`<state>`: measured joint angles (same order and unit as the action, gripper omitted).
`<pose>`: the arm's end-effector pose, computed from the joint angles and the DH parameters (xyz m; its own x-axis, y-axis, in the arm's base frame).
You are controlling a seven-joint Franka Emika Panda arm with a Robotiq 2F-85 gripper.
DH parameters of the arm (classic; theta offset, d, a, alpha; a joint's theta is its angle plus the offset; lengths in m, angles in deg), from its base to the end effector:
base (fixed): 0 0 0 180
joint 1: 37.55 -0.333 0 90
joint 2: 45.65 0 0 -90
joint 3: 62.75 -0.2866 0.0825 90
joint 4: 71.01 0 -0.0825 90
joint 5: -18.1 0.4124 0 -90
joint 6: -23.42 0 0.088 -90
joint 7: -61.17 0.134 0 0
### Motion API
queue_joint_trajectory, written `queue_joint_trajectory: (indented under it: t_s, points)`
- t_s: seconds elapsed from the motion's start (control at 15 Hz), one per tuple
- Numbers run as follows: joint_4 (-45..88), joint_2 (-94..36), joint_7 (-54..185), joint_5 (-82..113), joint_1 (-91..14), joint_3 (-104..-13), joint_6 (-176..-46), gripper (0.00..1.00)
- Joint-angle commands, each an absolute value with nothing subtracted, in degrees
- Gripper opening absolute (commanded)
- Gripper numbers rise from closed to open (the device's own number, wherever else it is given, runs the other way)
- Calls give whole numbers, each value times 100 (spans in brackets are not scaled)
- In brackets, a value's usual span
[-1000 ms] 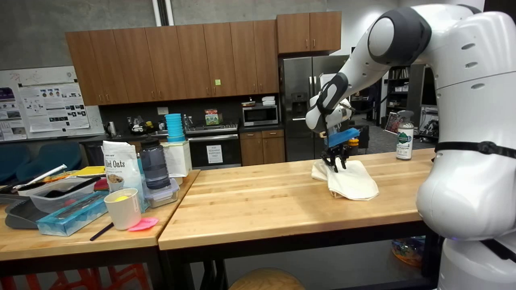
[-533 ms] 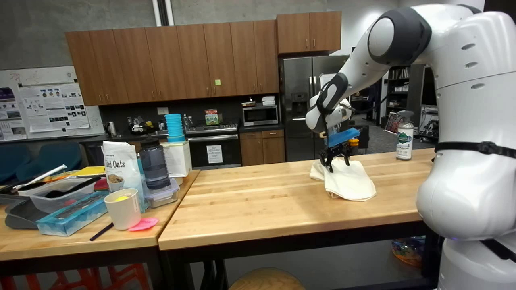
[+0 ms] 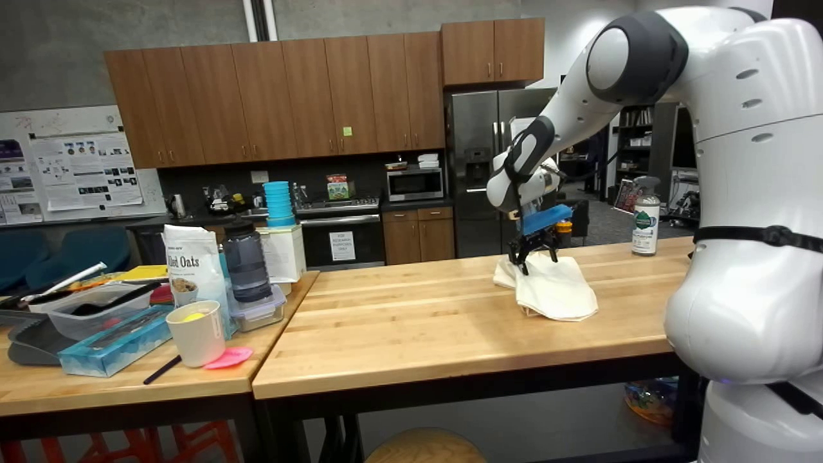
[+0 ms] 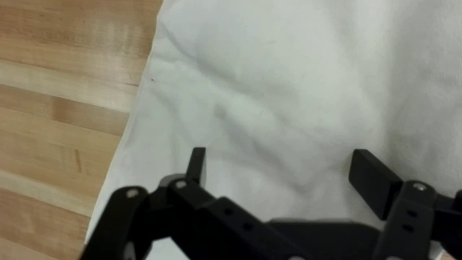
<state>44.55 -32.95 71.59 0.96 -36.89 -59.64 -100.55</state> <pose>0.5954 -0.0575 0.2662 0.9958 -0.0758 -0.0504 -0.0605 -0.9647 0.2562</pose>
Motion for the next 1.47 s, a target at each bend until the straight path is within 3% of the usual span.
queue_joint_trajectory:
  t_s: [0.0, 0.8, 1.4]
  points:
    - [4578, -3421, 6832, 187, -3636, -5937, -10143, 100]
    - [4341, -3577, 6679, -143, -3480, -5668, -10038, 100]
    - [3799, -3342, 6687, -618, -4098, -6201, -10040, 100]
